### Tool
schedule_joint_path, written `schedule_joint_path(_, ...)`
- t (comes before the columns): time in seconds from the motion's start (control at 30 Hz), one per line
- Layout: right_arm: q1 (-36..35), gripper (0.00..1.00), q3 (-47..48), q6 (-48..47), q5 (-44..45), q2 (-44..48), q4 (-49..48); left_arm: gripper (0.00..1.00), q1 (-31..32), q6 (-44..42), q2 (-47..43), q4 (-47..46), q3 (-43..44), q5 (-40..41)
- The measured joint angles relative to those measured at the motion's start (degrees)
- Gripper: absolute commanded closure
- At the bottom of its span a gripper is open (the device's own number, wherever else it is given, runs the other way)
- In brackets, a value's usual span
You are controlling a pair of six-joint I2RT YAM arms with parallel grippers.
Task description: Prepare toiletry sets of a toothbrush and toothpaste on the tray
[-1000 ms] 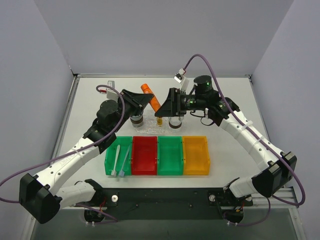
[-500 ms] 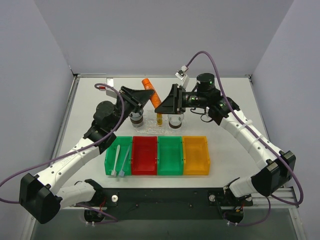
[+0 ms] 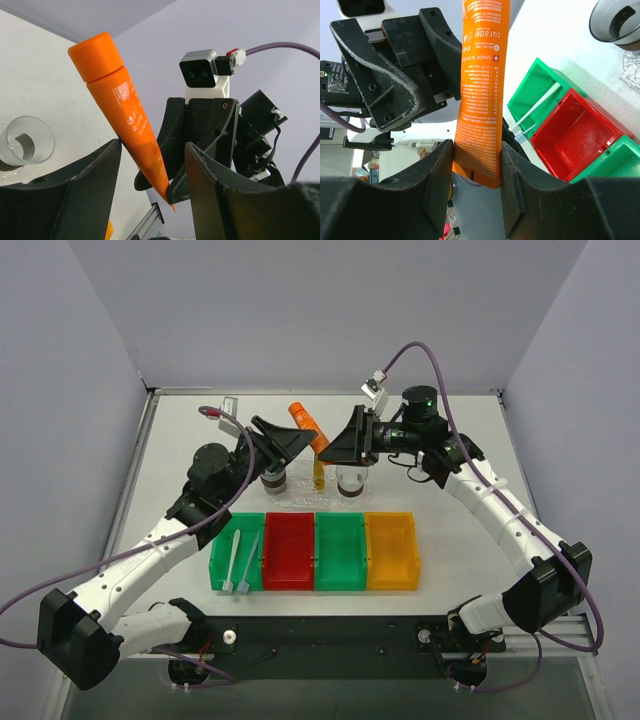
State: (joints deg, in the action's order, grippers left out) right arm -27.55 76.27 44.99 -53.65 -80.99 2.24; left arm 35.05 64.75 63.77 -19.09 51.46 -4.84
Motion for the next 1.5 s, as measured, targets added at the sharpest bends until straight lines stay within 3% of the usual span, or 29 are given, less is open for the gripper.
schedule_joint_path(0.57,2.4,1.0,0.4,-11.1,-3.3,3.0,17.2,0.36,-0.7,-4.7,-2.2,4.4,-0.6,-6.3)
schedule_joint_path(0.77,2.4,1.0,2.1,-14.7,-3.9,3.0,22.3,0.35,-0.7,-10.7,-3.1,8.7,-0.6,-9.8)
schedule_joint_path(1.03,2.4,1.0,4.0,-17.2,-4.1,3.0,25.1,0.31,-0.6,-20.0,-2.1,7.2,-0.6,-22.6)
schedule_joint_path(1.2,2.4,1.0,4.0,-20.0,-1.6,3.0,27.4,0.31,-0.5,-26.4,-0.5,9.8,-0.7,-25.0)
schedule_joint_path(1.3,2.5,0.91,3.9,-22.6,1.5,3.0,29.5,0.31,-0.1,-30.8,-0.2,13.2,-0.9,-25.5)
schedule_joint_path(1.33,2.5,0.81,3.9,-23.4,3.0,3.0,30.1,0.31,0.2,-32.2,-0.2,14.5,-0.9,-25.4)
schedule_joint_path(1.43,2.5,0.66,3.1,-25.5,6.9,3.3,30.9,0.32,5.6,-40.7,-0.2,20.4,-1.0,-21.4)
schedule_joint_path(1.5,2.2,0.63,1.5,-27.9,9.8,4.4,31.2,0.32,10.3,-44.6,-0.2,23.7,-1.7,-19.8)
